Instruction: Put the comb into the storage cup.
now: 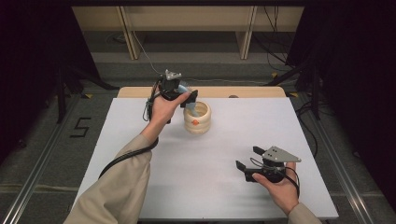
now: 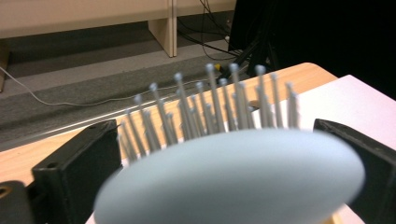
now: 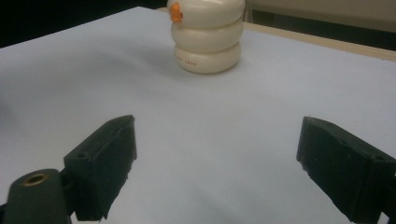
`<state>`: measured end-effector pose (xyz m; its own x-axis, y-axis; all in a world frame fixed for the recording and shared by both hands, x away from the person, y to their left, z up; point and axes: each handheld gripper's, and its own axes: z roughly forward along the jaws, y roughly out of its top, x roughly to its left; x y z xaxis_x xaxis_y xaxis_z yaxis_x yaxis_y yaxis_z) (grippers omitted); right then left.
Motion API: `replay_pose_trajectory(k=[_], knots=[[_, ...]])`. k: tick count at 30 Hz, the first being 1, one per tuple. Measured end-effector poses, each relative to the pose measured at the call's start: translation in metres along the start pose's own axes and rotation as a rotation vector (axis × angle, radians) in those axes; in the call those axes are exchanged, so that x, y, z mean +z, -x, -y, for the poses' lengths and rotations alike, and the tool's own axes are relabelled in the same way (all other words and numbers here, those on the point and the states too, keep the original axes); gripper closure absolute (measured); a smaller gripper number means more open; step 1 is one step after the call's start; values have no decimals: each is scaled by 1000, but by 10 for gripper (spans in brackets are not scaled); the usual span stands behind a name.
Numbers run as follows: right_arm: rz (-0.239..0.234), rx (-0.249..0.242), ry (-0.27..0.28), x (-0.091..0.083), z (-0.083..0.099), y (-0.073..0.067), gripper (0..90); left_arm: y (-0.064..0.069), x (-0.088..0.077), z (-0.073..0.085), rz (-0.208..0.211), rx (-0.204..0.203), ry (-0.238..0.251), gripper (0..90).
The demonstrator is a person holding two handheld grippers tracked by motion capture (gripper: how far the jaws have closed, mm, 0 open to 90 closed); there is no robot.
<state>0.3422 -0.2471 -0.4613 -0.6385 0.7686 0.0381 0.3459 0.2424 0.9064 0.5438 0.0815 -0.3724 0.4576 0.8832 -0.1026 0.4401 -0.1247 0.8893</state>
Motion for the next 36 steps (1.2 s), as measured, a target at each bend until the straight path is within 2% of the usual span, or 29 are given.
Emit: replay_pose_trajectory(k=[5, 9, 19, 33, 36], knots=[[-1, 2, -2, 0, 0, 0, 129, 1, -5, 2, 15, 6, 20, 0], [-1, 2, -4, 0, 1, 0, 129, 0, -6, 4, 16, 13, 14, 0], [-4, -1, -8, 1, 1, -1, 129, 0, -19, 7, 27, 21, 37, 0], [-4, 2, -7, 1, 0, -1, 130, 0, -41, 2, 34, 75, 73, 0], [-3, 1, -6, 1, 0, -1, 129, -3, -44, 3, 36, 63, 72, 0]])
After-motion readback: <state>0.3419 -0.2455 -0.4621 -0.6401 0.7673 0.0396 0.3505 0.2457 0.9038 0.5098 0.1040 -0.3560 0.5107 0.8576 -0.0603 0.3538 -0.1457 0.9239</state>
